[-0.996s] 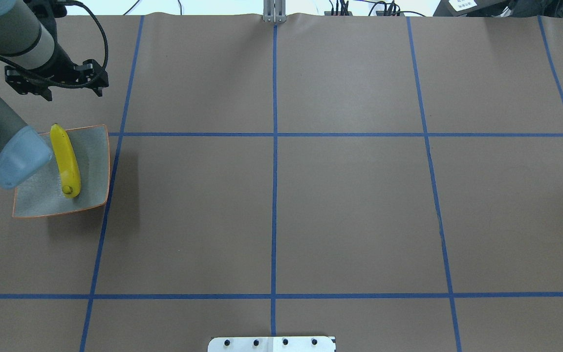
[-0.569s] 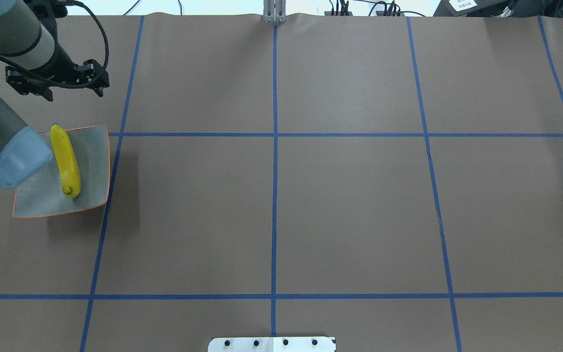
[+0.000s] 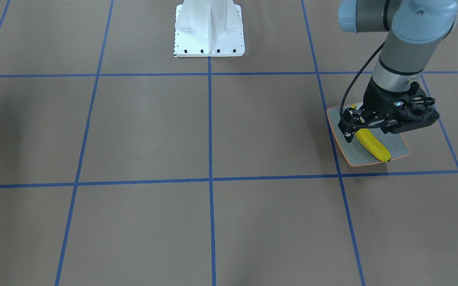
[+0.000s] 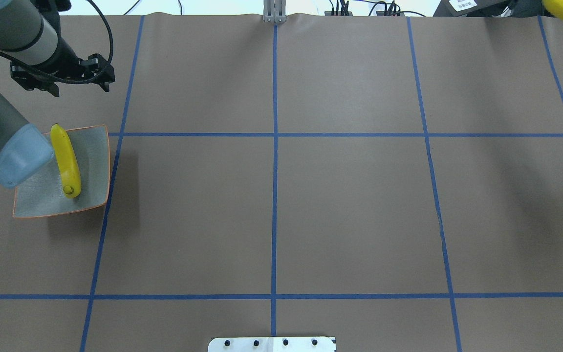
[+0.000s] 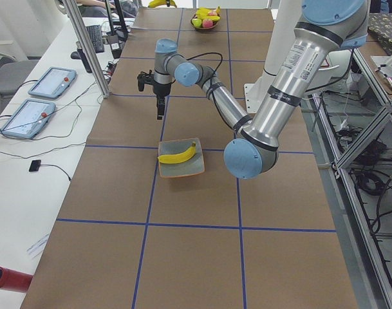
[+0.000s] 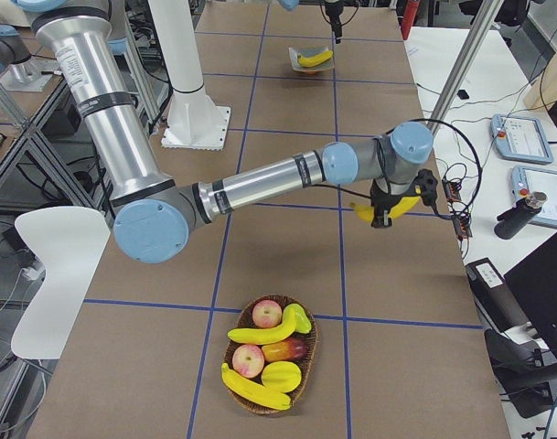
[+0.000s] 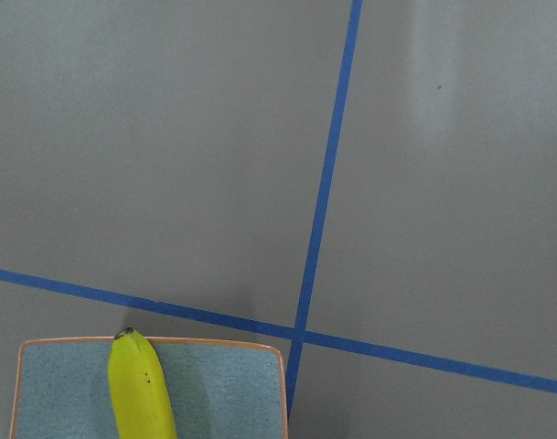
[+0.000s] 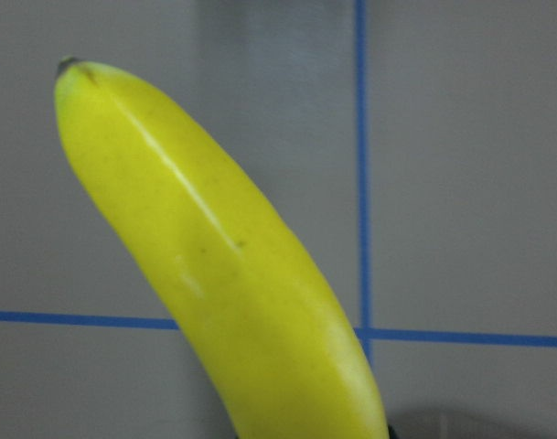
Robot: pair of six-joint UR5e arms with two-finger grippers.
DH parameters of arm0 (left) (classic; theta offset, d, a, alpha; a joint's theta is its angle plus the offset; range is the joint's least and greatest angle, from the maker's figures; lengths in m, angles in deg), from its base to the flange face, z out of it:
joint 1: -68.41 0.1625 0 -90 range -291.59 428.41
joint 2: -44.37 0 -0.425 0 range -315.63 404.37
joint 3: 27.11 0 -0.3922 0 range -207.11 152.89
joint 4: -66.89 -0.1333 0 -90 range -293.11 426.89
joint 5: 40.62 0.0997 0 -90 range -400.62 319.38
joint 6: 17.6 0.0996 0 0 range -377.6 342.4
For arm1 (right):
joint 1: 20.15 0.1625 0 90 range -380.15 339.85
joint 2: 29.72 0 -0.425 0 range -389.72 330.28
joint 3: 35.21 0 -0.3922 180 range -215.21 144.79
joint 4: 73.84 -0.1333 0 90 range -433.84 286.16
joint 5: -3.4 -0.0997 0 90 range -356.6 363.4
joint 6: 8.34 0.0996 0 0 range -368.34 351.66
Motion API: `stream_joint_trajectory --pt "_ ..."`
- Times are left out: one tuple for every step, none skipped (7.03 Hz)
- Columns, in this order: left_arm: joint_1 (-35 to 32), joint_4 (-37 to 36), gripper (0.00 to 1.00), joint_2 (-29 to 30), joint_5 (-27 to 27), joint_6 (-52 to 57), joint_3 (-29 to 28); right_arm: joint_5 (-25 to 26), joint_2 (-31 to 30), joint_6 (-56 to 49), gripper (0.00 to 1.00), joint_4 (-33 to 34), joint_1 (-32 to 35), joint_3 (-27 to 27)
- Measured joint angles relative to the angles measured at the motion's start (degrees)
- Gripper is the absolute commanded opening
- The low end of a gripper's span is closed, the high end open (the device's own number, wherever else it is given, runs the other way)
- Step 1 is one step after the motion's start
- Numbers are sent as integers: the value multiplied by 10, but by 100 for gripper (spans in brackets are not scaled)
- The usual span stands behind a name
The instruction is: Transfer all bananas from basket to plate
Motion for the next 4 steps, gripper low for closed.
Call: stream_joint_trajectory --pt "0 16 100 7 -17 -16 -1 -10 25 79 0 -5 -56 28" --pt "0 53 100 13 -41 -49 -3 -13 40 161 0 -31 -110 58" --pt "3 107 100 18 -57 -98 -6 -13 48 253 0 -84 -159 82" --pt "13 166 100 20 -64 -157 -7 -12 53 339 0 -143 -197 95"
